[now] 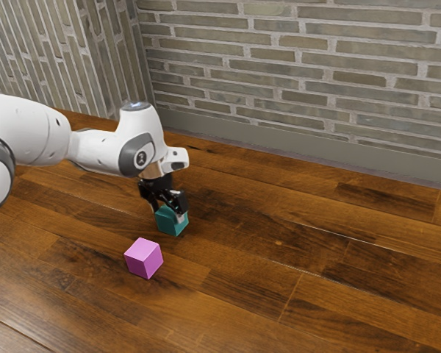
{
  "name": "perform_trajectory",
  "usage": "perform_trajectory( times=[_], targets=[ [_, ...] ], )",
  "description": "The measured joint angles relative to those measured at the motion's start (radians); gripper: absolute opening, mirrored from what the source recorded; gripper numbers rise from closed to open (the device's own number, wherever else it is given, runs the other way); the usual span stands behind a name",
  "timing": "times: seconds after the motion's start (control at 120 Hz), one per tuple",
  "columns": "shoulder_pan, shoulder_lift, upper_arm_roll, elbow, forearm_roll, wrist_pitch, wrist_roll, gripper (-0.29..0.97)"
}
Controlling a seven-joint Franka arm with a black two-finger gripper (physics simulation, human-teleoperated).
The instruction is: Pick up the blue block with one arm, and put the blue block on the pink block with one arm
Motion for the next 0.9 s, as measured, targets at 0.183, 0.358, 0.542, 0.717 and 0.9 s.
perform_trajectory(
  times=[0.183,0.358,0.542,0.717,0.9],
  targets=[
    [-0.003,0.019,0.0,0.016,0.002,0.0,0.018,0.68],
    [-0.003,0.029,0.0,0.023,0.002,0.001,0.032,0.68],
    [-0.006,0.033,0.0,0.023,0.004,0.001,0.043,0.65],
    [-0.008,0.037,0.0,0.023,0.005,0.001,0.05,0.45],
    [-0.01,0.038,0.0,0.023,0.012,0.002,0.05,0.37]
  ],
)
